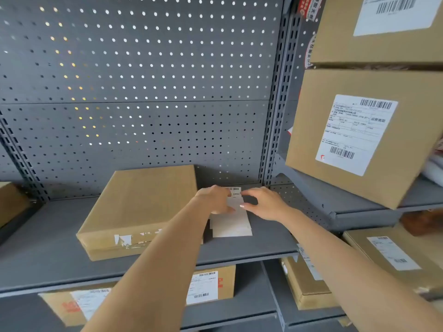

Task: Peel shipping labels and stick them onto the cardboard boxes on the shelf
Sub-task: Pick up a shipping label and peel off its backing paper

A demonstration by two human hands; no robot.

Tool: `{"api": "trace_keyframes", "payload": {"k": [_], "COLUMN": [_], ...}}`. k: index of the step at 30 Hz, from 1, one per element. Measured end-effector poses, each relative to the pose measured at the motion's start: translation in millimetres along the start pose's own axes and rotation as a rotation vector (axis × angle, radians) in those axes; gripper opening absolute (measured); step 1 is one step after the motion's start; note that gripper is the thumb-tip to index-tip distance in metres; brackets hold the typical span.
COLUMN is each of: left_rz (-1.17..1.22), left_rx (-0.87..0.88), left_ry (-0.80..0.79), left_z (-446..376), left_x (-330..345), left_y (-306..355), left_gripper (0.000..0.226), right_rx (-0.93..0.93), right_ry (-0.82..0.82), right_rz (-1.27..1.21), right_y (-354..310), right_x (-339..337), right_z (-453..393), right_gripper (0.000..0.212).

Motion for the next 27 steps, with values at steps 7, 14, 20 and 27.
{"api": "trace_keyframes", "payload": {"k": [7, 14, 20, 27], "left_rz": [-0.231, -0.26, -0.311, -0.356], "left_rx": [0.012, 0.031, 0.03, 0.033], "left_ry": [-0.164, -0.157, -0.176, -0.189], "left_z": [0, 4, 2, 1], "left_x": [3, 4, 7, 9], "left_y": [3, 3, 3, 2], "left_gripper": [0.078, 0.074, 0.068, 0.063], "right_rx": [0.038, 0.036, 0.032, 0.035], "right_ry": [-0.154, -0.174, -0.187, -0.204], "right_rz": [0.067, 0.088, 0.119, 0.098], "right_y": [2, 3, 3, 10], "right_x": [13, 20, 26, 34], "right_z": [1, 2, -2, -1], "right_gripper": [0.061, 0.063, 0.063, 0.062]}}
Point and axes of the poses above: each hand's wrist, its own z-axis away from the middle knuckle, its own x-axis out of the palm, y = z × x, the point moved 2 cm from there along -z, towards the middle knuckle, and after that the axes turned 7 degrees about y, right-handed, at the moved point
